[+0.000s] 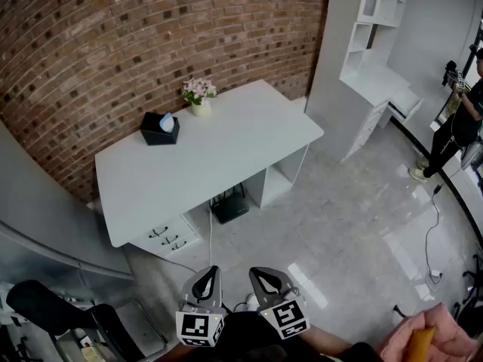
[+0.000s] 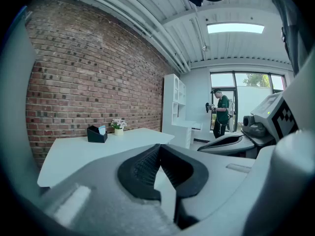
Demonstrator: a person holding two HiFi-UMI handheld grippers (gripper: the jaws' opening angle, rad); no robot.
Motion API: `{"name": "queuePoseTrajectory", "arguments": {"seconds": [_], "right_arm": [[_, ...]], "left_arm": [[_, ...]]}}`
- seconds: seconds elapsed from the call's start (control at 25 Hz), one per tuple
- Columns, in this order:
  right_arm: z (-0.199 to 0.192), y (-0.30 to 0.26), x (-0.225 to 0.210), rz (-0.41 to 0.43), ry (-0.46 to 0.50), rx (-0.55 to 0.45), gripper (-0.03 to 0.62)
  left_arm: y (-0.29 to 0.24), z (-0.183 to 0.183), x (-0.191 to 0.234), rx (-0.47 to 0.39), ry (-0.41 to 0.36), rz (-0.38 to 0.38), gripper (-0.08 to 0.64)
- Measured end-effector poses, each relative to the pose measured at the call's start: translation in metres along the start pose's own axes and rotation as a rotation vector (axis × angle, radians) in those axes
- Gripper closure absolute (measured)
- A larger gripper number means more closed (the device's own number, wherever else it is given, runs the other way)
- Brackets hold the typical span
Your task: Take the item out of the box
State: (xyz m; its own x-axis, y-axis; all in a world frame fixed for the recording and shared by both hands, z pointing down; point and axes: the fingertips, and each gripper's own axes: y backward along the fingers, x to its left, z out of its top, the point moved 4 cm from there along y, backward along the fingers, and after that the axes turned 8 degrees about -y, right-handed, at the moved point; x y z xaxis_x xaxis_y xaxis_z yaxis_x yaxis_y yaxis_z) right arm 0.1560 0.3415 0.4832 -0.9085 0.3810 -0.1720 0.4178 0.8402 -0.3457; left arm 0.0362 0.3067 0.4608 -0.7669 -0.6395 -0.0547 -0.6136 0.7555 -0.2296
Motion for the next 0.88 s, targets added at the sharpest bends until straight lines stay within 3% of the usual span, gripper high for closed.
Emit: {"name": "queuePoseTrajectory", "arguments": {"seconds": [0.52, 0.88], "right_arm": [[0.000, -0.013, 0.010, 0.006, -0.004, 0.018, 0.592], [-0.003, -0.027, 0.011, 0.006, -0.058, 0.043, 0.591]], "left_arm": [[0.006, -0.005, 0.016, 0.005, 0.014, 0.010, 0.557], [0.003, -0.009, 0.028, 0.002, 0.028, -0.004, 0.555]]}}
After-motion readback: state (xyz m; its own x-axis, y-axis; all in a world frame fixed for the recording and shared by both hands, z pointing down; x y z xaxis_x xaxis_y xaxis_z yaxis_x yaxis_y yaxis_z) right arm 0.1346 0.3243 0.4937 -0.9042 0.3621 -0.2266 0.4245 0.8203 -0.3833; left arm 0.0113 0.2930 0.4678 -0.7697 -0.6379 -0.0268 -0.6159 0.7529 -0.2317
